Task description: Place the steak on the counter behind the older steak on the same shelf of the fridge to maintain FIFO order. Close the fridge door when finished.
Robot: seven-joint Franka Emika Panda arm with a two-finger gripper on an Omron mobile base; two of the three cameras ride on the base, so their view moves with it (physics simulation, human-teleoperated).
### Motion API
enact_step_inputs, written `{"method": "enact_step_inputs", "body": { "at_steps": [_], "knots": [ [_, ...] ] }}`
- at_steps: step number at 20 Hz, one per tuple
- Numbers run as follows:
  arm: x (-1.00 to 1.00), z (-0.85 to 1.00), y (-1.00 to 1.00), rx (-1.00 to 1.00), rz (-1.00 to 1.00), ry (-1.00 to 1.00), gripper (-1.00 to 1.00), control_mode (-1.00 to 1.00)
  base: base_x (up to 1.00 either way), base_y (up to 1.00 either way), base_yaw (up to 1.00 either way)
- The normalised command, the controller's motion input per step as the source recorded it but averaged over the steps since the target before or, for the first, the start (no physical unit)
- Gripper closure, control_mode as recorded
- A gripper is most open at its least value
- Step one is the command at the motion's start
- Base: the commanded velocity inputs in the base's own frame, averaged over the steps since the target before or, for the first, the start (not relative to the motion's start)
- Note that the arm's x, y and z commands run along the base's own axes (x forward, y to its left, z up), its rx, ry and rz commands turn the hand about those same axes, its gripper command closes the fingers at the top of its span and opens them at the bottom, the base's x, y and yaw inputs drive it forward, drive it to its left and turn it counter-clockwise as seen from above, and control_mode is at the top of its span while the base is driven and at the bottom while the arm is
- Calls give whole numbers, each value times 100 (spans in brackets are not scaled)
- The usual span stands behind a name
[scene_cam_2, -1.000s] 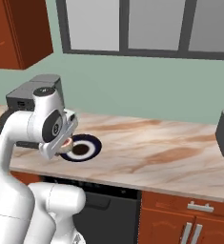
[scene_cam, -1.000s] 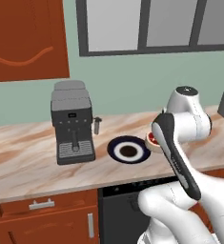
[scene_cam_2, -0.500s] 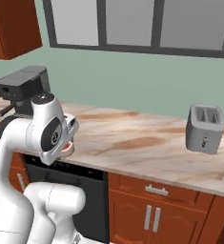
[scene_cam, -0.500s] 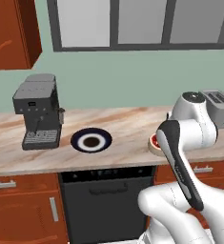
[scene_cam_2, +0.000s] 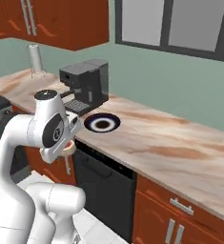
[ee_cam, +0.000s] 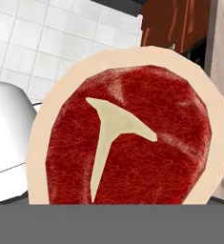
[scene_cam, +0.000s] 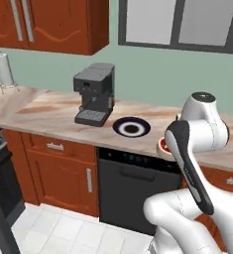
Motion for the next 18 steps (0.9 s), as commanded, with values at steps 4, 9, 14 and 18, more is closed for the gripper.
{"method": "enact_step_inputs", "body": {
  "at_steps": [4,9,14,18],
  "knots": [
    [0,0,0,0,0,0,100,100,-26,-36,77],
    [0,0,0,0,0,0,100,100,-37,-43,77],
    [0,0,0,0,0,0,100,100,-65,-77,70],
    [0,0,0,0,0,0,100,100,-86,-65,63]
  ]
}}
